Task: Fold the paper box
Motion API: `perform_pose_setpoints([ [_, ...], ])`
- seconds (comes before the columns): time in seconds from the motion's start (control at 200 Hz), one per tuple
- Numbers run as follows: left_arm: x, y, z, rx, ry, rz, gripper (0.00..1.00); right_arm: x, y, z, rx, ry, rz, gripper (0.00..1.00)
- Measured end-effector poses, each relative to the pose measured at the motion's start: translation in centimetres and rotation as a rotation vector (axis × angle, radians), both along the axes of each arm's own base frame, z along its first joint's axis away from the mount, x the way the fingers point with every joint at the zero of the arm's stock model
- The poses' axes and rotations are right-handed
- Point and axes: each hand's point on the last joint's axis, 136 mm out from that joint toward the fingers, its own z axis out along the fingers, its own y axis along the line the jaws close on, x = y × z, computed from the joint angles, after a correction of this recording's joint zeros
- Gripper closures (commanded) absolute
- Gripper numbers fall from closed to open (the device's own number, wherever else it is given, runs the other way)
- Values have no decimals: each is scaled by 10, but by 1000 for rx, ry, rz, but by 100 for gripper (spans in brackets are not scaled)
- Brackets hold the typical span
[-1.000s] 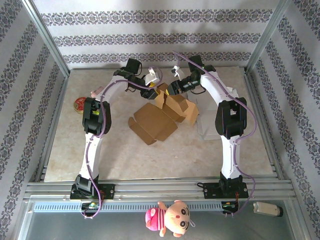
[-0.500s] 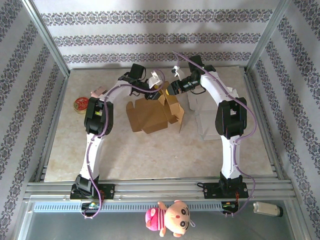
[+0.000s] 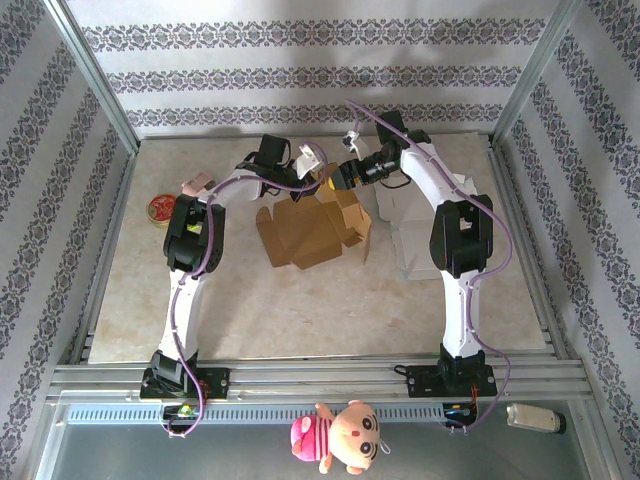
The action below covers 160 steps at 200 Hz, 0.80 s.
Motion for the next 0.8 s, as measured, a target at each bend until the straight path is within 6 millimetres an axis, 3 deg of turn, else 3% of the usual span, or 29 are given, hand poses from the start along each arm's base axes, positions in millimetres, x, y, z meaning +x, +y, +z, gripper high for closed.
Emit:
perform_pose_setpoints([
  [0.27,-30,11,5,97,77,176,100,11,1,6,11,-11,-50,21],
  [0.405,-59,14,4,163,115,296,100,10,1,7,21,-29,-63,24],
  [0.555,-94,9,0,152,145,395,100,-4,11,4,40,-22,-18,28],
  [0.799,-108,2,-7,121,157,445,72,-22,14,-4,82,7,16,39],
])
